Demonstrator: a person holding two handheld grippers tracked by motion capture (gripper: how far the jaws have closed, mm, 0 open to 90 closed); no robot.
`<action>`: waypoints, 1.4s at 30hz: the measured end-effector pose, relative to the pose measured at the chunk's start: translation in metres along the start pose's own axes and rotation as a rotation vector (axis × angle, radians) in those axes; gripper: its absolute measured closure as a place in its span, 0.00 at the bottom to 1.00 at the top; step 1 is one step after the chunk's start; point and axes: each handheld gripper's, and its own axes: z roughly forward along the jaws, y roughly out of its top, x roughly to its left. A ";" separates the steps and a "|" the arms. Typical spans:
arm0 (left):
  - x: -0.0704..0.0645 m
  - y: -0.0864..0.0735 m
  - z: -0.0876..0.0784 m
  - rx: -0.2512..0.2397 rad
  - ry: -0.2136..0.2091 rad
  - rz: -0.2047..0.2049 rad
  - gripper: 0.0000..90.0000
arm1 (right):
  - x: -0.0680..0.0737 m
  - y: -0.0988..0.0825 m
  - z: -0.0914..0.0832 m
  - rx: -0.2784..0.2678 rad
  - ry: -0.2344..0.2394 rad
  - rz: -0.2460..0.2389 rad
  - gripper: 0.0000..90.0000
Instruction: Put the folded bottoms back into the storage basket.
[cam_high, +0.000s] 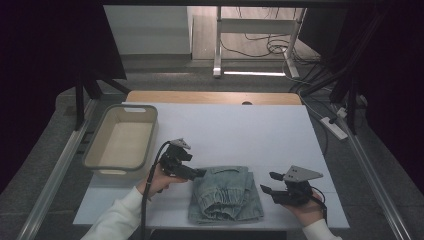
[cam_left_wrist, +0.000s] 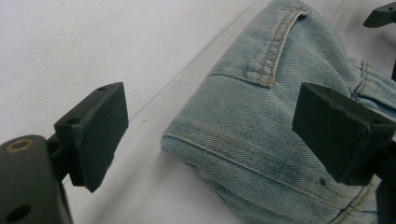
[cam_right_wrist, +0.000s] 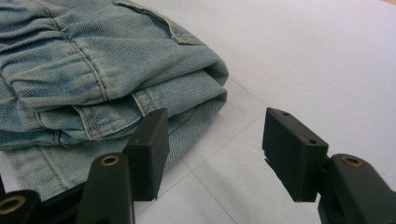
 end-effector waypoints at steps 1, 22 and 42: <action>0.000 0.000 0.000 0.004 0.001 -0.001 0.13 | 0.000 0.000 0.000 0.000 0.000 0.000 0.46; 0.006 -0.005 0.026 0.118 -0.009 -0.018 0.14 | 0.003 0.000 0.003 0.018 -0.005 -0.029 0.46; 0.006 -0.010 0.040 0.155 -0.046 -0.001 0.22 | 0.004 0.000 0.004 0.023 -0.007 -0.036 0.46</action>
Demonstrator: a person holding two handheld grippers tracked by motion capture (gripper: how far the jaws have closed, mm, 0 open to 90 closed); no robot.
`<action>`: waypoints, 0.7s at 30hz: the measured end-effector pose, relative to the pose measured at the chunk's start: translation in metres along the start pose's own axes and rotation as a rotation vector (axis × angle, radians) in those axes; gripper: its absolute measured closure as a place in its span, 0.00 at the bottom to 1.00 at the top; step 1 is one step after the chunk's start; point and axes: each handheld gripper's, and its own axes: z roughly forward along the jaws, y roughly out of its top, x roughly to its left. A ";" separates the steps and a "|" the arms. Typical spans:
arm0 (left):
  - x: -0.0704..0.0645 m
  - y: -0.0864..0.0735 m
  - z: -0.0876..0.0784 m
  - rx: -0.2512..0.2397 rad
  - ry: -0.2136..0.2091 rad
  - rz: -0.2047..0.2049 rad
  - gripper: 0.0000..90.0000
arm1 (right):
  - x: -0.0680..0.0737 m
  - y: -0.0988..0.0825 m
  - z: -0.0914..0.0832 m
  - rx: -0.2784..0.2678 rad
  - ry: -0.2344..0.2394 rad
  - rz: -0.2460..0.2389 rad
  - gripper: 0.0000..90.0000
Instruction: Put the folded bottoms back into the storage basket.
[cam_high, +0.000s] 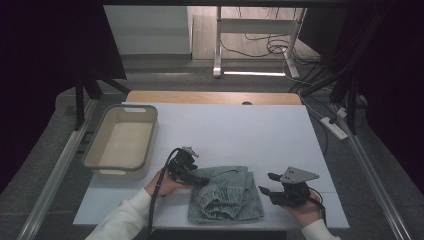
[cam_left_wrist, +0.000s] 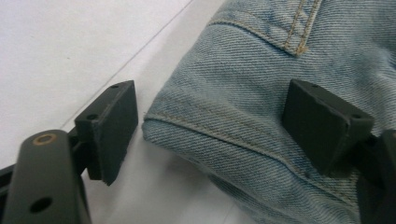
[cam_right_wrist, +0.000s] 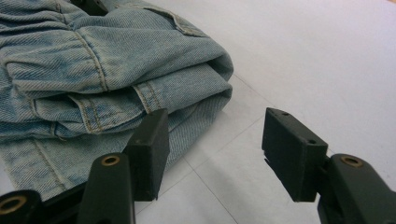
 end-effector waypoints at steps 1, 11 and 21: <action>0.000 0.000 0.001 0.000 -0.007 -0.004 0.23 | 0.000 0.000 0.000 -0.002 -0.001 0.000 0.46; -0.001 -0.002 0.001 -0.010 -0.035 0.010 0.34 | 0.000 0.000 0.000 0.001 -0.004 -0.001 0.46; -0.007 -0.004 -0.005 -0.044 -0.016 0.065 0.64 | 0.000 0.001 0.001 0.004 -0.005 -0.004 0.46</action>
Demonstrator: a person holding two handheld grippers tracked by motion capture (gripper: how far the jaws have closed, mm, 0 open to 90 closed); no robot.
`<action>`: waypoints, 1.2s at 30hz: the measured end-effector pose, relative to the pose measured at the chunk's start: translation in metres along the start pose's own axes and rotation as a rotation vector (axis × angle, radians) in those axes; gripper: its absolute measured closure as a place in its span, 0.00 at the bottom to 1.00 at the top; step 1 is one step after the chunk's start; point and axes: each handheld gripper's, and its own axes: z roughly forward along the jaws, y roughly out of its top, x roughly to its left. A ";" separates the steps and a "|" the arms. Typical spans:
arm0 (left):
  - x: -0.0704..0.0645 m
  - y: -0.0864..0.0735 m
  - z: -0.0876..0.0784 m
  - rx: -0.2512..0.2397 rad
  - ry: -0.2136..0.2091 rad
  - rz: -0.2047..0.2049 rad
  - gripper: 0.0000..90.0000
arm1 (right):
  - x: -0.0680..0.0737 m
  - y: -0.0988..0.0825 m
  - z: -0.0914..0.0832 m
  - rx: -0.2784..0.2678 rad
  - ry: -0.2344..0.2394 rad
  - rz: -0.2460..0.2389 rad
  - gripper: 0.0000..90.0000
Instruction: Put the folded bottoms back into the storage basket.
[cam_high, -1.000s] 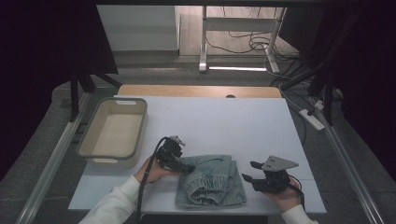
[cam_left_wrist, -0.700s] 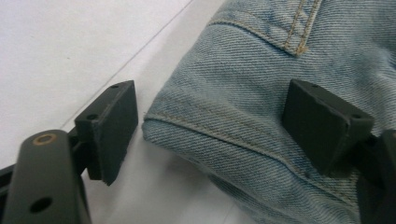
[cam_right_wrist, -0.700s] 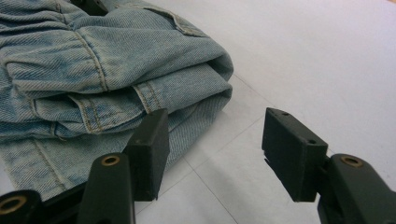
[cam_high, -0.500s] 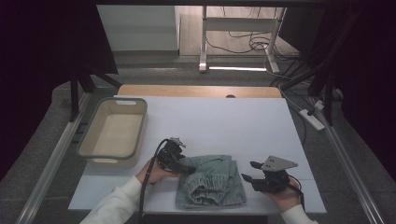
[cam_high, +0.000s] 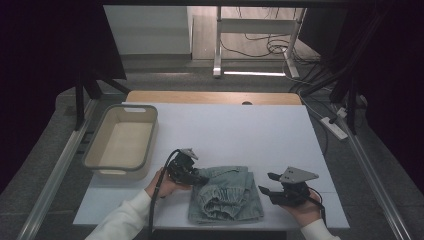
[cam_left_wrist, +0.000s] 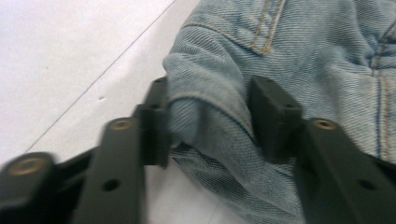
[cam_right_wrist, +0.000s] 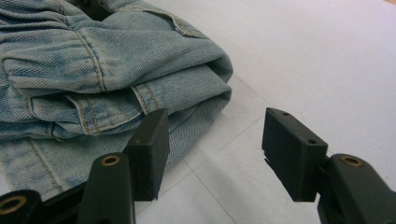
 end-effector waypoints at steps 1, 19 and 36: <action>-0.003 0.001 -0.001 -0.007 0.014 0.012 0.69 | 0.000 0.000 0.000 -0.001 0.001 0.000 0.46; -0.014 0.009 -0.023 -0.128 0.018 0.058 0.82 | -0.003 -0.001 -0.003 -0.014 -0.008 0.002 0.46; -0.018 0.012 -0.055 -0.247 0.023 0.088 0.83 | -0.005 -0.002 -0.003 -0.018 -0.010 0.010 0.46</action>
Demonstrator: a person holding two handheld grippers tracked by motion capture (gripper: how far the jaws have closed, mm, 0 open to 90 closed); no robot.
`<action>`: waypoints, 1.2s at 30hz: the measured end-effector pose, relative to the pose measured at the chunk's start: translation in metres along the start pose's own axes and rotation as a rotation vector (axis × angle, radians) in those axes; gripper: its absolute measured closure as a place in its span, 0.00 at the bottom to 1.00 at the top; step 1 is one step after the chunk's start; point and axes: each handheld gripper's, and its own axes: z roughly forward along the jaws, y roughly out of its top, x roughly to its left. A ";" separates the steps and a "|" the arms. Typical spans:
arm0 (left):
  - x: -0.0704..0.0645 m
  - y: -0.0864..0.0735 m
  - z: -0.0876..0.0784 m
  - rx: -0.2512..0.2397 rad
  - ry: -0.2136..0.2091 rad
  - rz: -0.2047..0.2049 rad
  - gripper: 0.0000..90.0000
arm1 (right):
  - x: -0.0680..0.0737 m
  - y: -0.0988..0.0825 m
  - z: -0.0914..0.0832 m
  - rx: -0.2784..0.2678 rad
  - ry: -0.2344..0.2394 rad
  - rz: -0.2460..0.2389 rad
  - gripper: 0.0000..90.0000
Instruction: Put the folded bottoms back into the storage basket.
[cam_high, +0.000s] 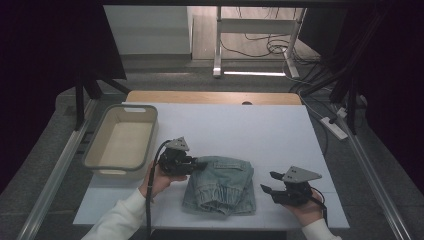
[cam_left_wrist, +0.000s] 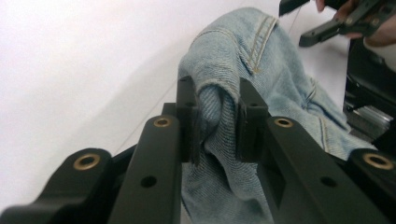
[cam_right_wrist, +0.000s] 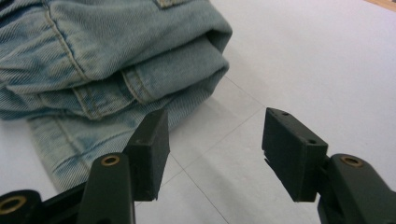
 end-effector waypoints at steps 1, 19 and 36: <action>-0.001 0.001 -0.003 -0.013 0.005 0.001 0.84 | 0.000 0.000 0.000 -0.001 -0.002 -0.001 0.46; -0.003 0.012 -0.031 -0.135 0.008 -0.003 0.84 | 0.000 0.000 0.001 -0.003 -0.010 0.002 0.46; -0.011 0.022 -0.046 -0.194 0.010 0.017 0.85 | 0.000 -0.001 0.002 -0.004 -0.011 0.001 0.45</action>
